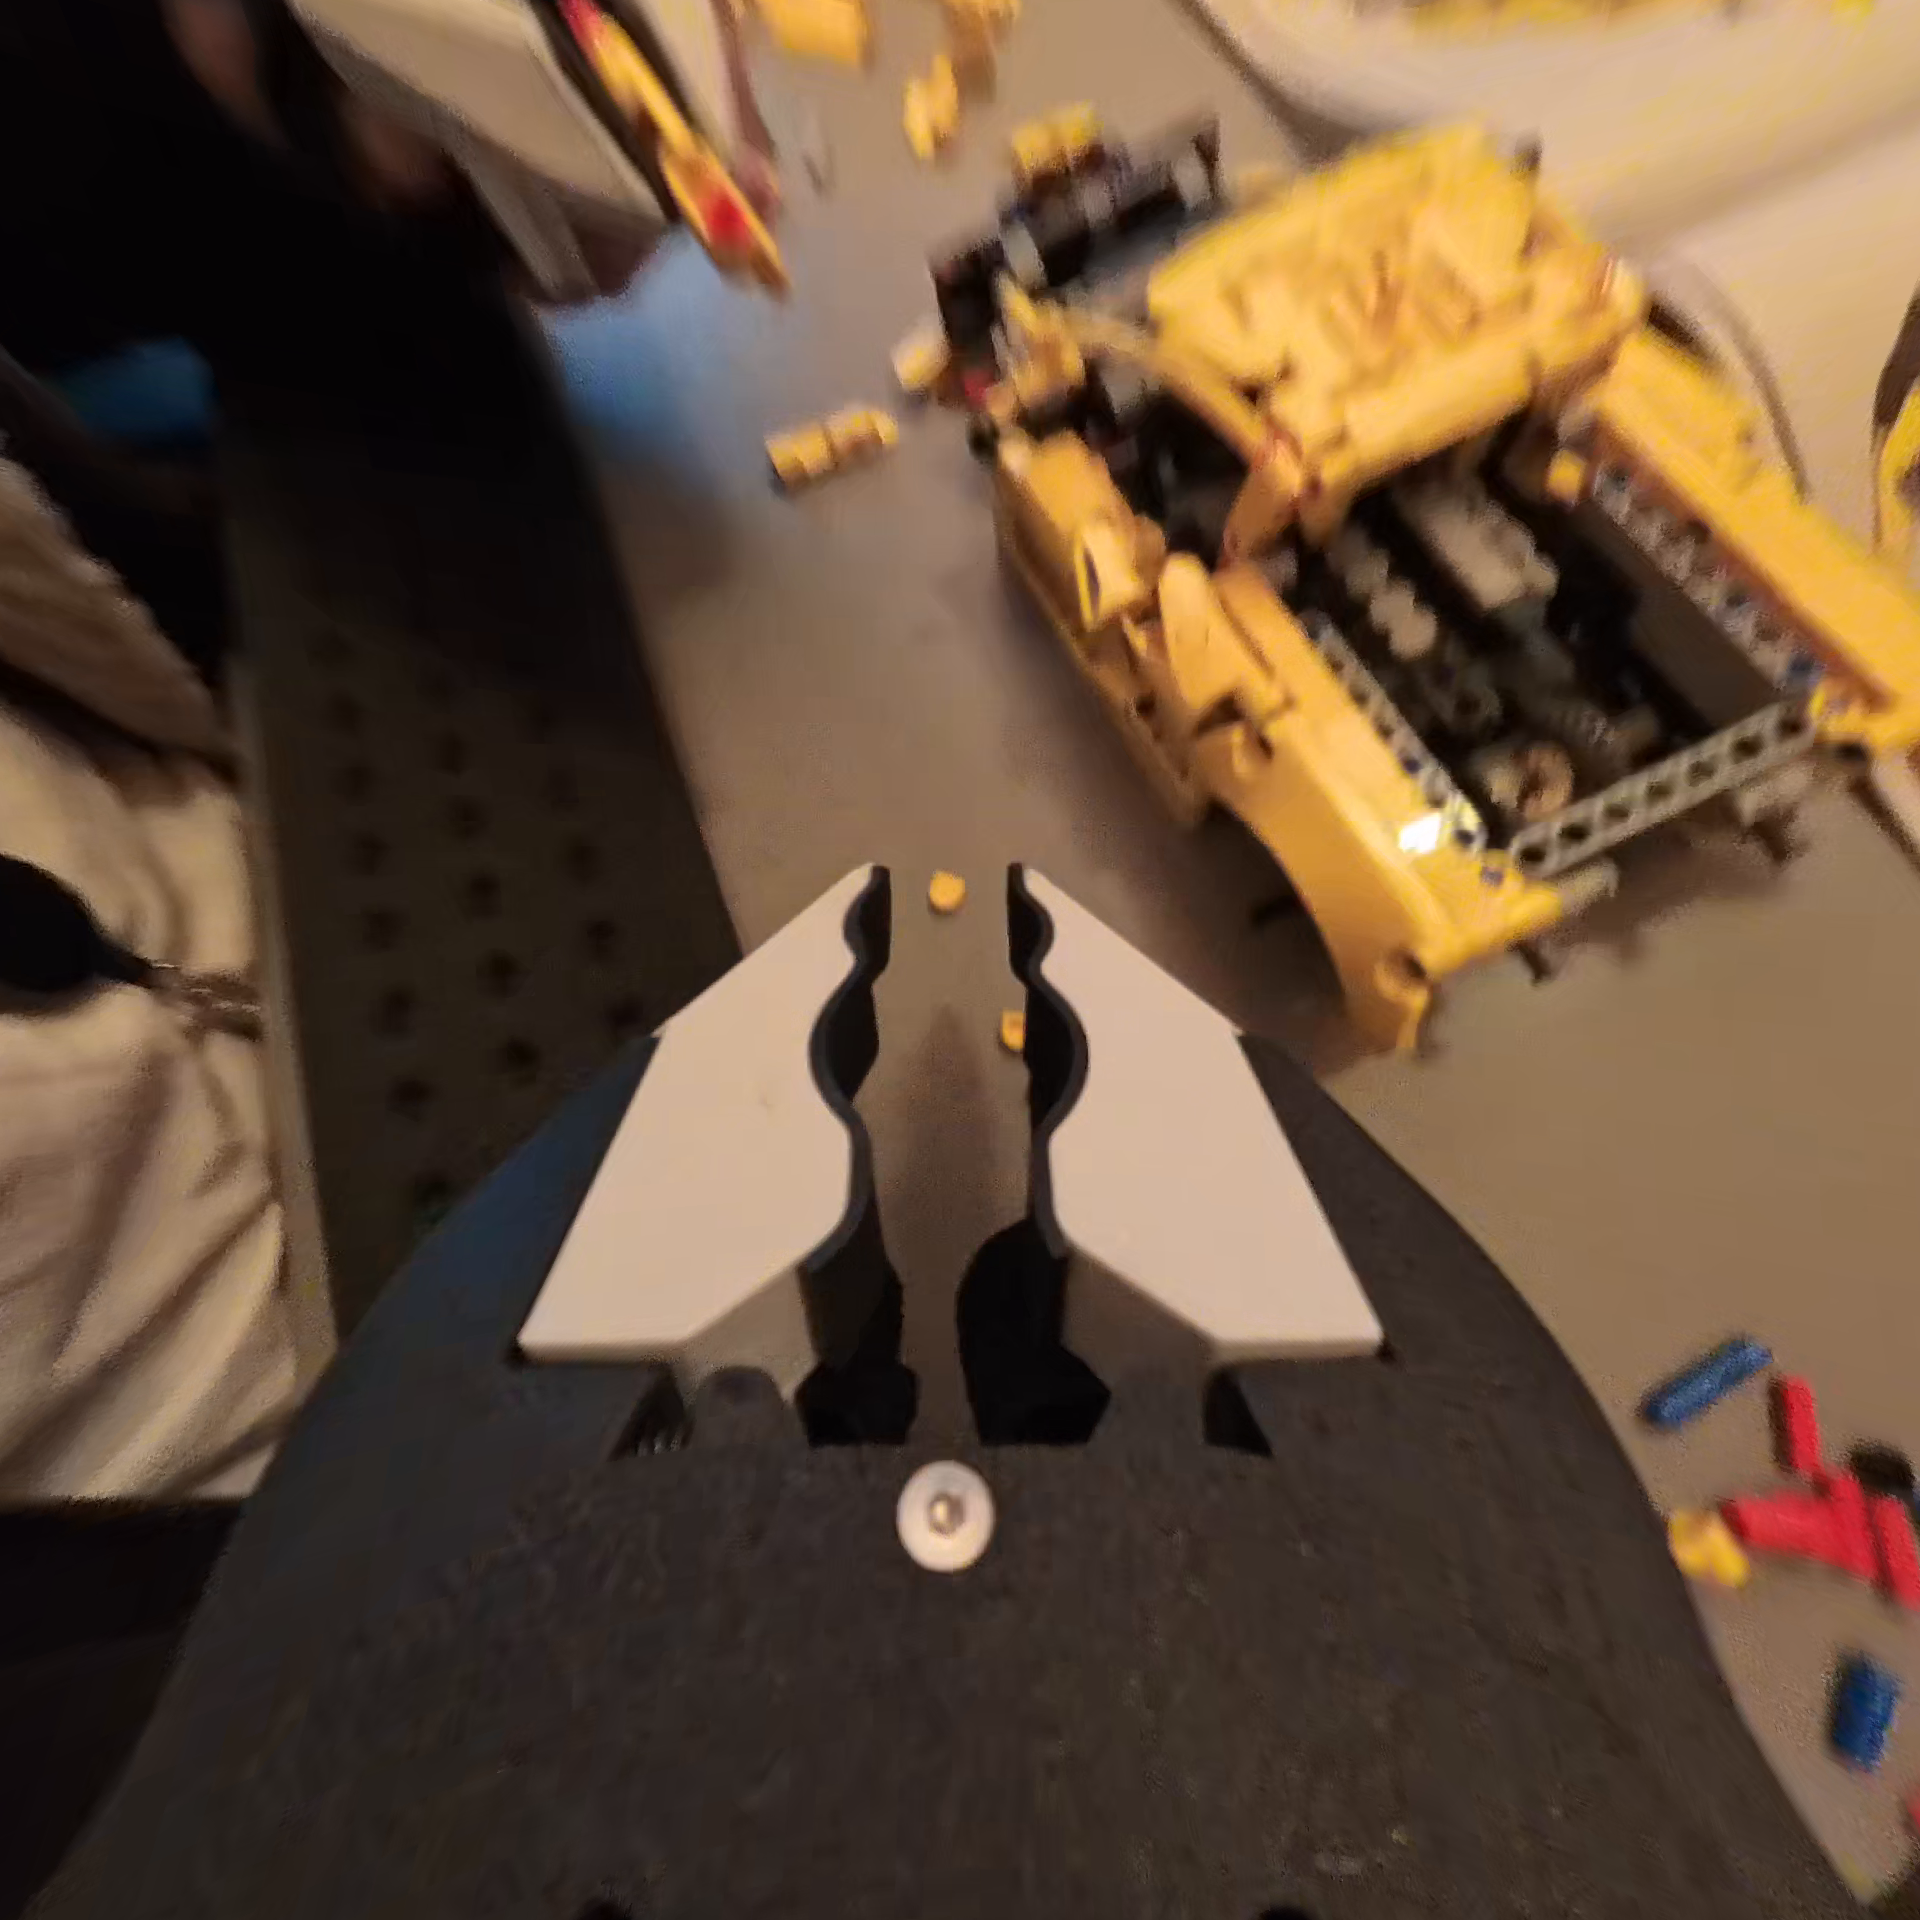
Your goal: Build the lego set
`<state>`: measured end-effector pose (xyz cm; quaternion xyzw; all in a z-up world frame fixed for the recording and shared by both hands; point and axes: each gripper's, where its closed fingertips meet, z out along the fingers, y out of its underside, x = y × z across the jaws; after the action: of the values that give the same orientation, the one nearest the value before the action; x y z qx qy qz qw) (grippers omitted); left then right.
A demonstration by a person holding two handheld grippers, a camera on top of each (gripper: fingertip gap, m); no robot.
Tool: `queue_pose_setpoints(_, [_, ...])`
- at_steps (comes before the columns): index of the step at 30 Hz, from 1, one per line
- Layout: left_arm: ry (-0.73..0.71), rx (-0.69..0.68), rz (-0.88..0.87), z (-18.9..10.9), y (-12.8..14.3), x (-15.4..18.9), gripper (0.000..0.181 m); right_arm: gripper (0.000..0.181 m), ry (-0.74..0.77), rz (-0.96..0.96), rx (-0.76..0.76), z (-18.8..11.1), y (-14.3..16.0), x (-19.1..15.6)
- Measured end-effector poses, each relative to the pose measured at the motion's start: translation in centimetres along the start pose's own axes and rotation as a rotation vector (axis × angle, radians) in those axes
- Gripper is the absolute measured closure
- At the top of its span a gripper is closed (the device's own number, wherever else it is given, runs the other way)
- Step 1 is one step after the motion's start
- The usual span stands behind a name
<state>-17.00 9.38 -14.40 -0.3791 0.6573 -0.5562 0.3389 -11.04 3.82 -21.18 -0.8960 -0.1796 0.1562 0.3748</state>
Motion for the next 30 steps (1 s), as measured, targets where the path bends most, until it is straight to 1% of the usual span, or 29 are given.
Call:
queue_pose_setpoints(1, [-0.004,-0.004,-0.001,0.0,0.1,-0.1,0.174,0.161,0.056,0.019,-0.05,0.5,1.0,0.2])
queue_pose_setpoints(2, [-0.008,-0.009,-0.003,0.1,0.2,-0.2,0.174,0.161,0.082,0.035,-0.086,1.1,1.6,0.0])
queue_pose_setpoints(3, [-0.01,-0.017,-0.006,0.1,0.3,-0.4,0.174,0.161,0.093,0.048,-0.106,1.6,2.0,-0.4])
queue_pose_setpoints(4, [-0.014,-0.028,-0.015,0.2,0.6,-0.5,0.174,0.16,0.135,0.063,-0.12,2.1,2.2,-0.3])
queue_pose_setpoints(9, [-0.029,-0.062,-0.016,0.4,1.3,-0.7,0.174,0.162,0.236,0.154,-0.097,2.8,1.7,0.0])
queue_pose_setpoints(12, [-0.051,-0.085,0.057,0.6,1.8,-0.7,0.174,0.163,0.266,0.204,-0.106,3.3,2.2,-0.2])
queue_pose_setpoints(14, [-0.05,-0.093,0.092,0.7,1.9,-0.5,0.174,0.165,0.294,0.204,-0.1,3.2,2.0,0.1])
queue_pose_setpoints(17, [-0.058,-0.09,0.135,0.8,1.9,-0.5,0.174,0.167,0.28,0.219,-0.121,3.6,2.1,-0.1])
queue_pose_setpoints(20, [-0.076,-0.091,0.185,0.8,2.0,-0.6,0.174,0.17,0.286,0.192,-0.144,3.7,2.2,0.0])
queue_pose_setpoints(23, [-0.079,-0.131,0.194,1.0,2.4,-0.5,0.174,0.174,0.321,0.118,-0.175,3.7,2.3,0.2])
queue_pose_setpoints(25, [-0.074,-0.138,0.206,1.2,2.5,-0.3,0.174,0.174,0.317,0.128,-0.18,3.7,2.3,0.2])
queue_pose_setpoints(26, [-0.077,-0.142,0.215,1.2,2.5,-0.3,0.174,0.175,0.305,0.142,-0.169,3.7,2.0,0.2])
queue_pose_setpoints(27, [-0.079,-0.146,0.224,1.2,2.5,-0.2,0.174,0.175,0.282,0.163,-0.112,3.6,1.0,0.1])
queue_pose_setpoints(28, [-0.086,-0.151,0.235,1.3,2.6,-0.3,0.174,0.175,0.25,0.199,-0.015,3.2,-0.8,0.0])
queue_pose_setpoints(30, [-0.117,-0.179,0.272,1.3,2.9,-0.6,0.174,0.175,0.136,0.317,0.179,2.1,-4.6,-0.6])
